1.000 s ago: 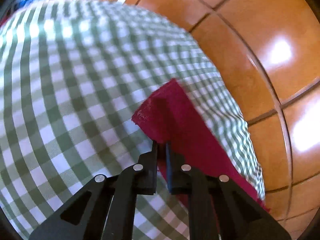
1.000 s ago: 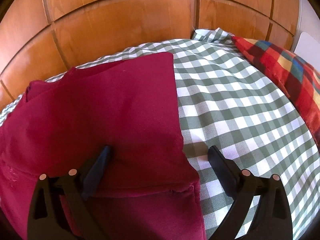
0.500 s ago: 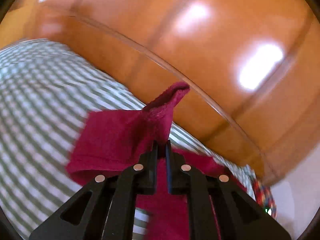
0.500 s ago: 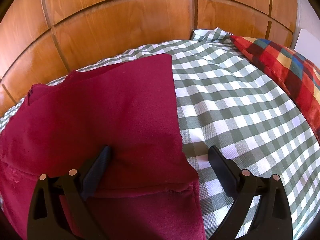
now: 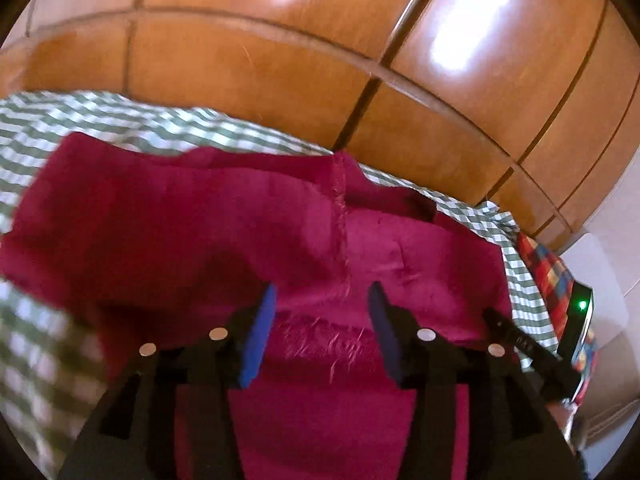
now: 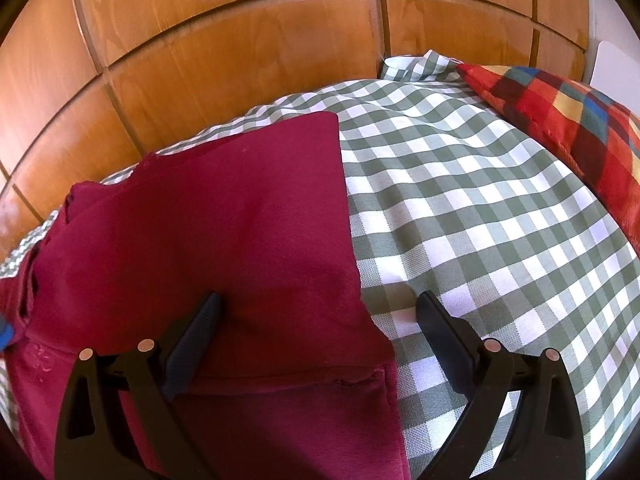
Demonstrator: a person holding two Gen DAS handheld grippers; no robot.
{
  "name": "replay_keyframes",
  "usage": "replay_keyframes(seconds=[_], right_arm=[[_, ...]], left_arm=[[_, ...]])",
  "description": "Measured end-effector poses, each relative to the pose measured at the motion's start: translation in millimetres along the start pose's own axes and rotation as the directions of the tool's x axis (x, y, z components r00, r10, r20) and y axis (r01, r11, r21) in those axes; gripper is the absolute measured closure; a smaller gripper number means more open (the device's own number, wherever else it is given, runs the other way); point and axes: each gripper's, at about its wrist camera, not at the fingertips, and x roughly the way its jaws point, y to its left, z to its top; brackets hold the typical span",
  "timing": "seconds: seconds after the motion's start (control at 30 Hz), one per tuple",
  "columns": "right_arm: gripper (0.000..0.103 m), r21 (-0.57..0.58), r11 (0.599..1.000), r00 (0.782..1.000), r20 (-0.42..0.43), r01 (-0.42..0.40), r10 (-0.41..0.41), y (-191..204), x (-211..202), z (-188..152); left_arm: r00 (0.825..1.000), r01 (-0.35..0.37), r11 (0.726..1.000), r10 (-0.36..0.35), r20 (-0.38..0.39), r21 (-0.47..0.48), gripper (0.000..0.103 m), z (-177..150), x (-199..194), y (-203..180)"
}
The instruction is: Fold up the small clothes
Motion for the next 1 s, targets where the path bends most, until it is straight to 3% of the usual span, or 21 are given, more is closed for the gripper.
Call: replay_keyframes(seconds=[0.1,0.17,0.23,0.33,0.37,0.43,0.5,0.53,0.67,0.7,0.73,0.77,0.83,0.87,0.93,1.0], right_arm=[[0.010,0.071,0.997,0.998,0.057,0.035,-0.039,-11.9,-13.8,-0.9],[0.012,0.144,0.988,0.988,0.139,0.049,-0.069,-24.5,-37.1,-2.0],[0.013,0.129,0.991,0.981,0.186,0.037,-0.060,-22.2,-55.8,-1.6],[0.018,-0.009,0.995,0.979,0.174,-0.102,0.102,12.2,-76.4,1.1],[0.021,-0.071,0.979,0.971,0.134,-0.190,0.198,33.6,-78.9,1.3],[0.030,-0.129,0.940,0.945,0.045,-0.316,0.324,67.4,-75.5,0.4],[0.043,-0.152,0.882,0.895,-0.067,-0.445,0.440,108.3,-63.4,-2.3],[0.044,-0.143,0.856,0.867,-0.125,-0.498,0.483,131.2,-53.0,-3.9],[0.045,-0.089,0.809,0.799,-0.254,-0.580,0.545,189.2,-18.3,-7.4],[0.045,-0.076,0.811,0.794,-0.276,-0.580,0.542,201.5,-11.2,-9.3],[0.045,-0.072,0.817,0.795,-0.293,-0.573,0.531,211.9,-4.0,-9.7],[0.054,-0.085,0.832,0.807,-0.315,-0.549,0.500,223.2,7.2,-8.4],[0.075,-0.122,0.861,0.838,-0.328,-0.494,0.435,234.8,16.7,-7.1],[0.093,-0.153,0.861,0.847,-0.326,-0.485,0.420,242.5,12.1,-4.3],[0.095,-0.218,0.852,0.866,-0.283,-0.477,0.412,250.8,-7.0,4.5],[0.096,-0.296,0.819,0.871,-0.194,-0.491,0.452,254.8,-46.1,17.6]], left_arm=[[0.999,-0.031,0.999,0.031,0.024,-0.035,0.056,-14.6,-13.7,13.5],[0.996,-0.080,0.995,0.082,0.029,-0.055,0.057,-27.2,-19.7,29.8],[0.995,-0.093,0.993,0.094,0.014,-0.074,0.057,-35.6,-17.2,41.5],[0.996,-0.084,0.991,0.084,-0.012,-0.104,0.062,-46.9,-4.9,55.1],[0.997,-0.077,0.991,0.076,-0.016,-0.108,0.062,-47.1,-1.8,56.4],[0.998,-0.070,0.991,0.068,-0.018,-0.113,0.061,-46.2,2.1,58.5],[0.998,-0.055,0.992,0.054,-0.011,-0.118,0.060,-47.5,1.9,60.0],[0.999,-0.043,0.991,0.042,-0.007,-0.127,0.060,-48.3,1.8,61.3],[1.000,-0.013,0.989,0.013,0.003,-0.148,0.060,-50.6,0.9,65.6],[1.000,-0.007,0.989,0.008,0.006,-0.149,0.059,-51.3,1.7,65.5],[1.000,-0.001,0.989,0.002,0.006,-0.149,0.058,-51.8,2.1,65.5],[1.000,0.000,0.989,0.001,0.005,-0.150,0.058,-51.9,2.5,65.7],[1.000,0.005,0.989,-0.004,0.007,-0.147,0.056,-53.0,3.6,64.8],[1.000,0.006,0.989,-0.005,0.008,-0.148,0.056,-53.3,3.7,65.4],[1.000,0.011,0.989,-0.010,0.010,-0.151,0.056,-54.3,3.3,66.3],[1.000,0.018,0.988,-0.016,0.012,-0.155,0.055,-55.6,2.5,68.0]])
